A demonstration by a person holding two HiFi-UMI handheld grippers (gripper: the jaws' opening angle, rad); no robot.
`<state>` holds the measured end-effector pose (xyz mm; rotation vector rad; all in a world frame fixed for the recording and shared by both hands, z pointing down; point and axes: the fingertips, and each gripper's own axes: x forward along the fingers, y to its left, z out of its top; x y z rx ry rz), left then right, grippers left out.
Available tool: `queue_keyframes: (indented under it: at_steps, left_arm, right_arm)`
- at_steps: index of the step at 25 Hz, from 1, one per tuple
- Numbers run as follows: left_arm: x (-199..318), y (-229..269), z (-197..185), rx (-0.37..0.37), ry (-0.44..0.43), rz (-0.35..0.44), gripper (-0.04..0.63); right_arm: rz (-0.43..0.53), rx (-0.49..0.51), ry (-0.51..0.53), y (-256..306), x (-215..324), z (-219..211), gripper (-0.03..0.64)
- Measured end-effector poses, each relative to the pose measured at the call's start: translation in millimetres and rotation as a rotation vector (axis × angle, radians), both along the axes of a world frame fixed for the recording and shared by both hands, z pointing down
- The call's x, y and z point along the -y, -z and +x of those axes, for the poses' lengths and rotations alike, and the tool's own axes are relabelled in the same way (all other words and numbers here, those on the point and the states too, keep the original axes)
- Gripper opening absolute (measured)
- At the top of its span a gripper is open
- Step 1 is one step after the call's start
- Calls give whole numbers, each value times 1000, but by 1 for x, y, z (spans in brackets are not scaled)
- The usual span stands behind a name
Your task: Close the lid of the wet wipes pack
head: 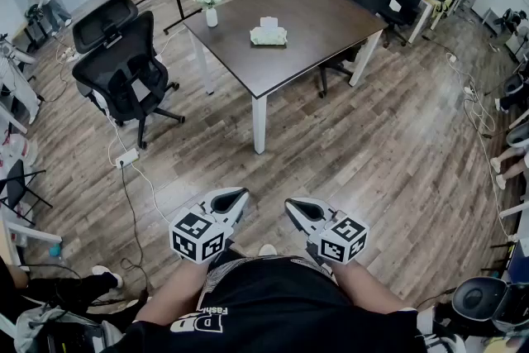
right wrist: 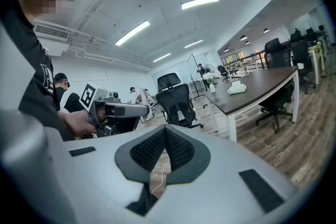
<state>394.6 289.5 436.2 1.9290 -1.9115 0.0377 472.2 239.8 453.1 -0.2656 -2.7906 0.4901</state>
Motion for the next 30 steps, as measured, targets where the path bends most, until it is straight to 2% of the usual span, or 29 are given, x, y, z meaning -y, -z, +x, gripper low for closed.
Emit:
queue_keyframes:
  at_steps: [10, 22, 30]
  left_arm:
    - [14, 2, -8, 0, 0, 0, 18]
    - [30, 11, -28, 26, 9, 1, 18]
    - [34, -6, -56, -6, 3, -21, 20]
  right_arm:
    - [4, -16, -9, -3, 14, -9, 0]
    - [47, 56, 25, 14, 28, -35, 0]
    - [37, 15, 12, 0, 40, -67, 0]
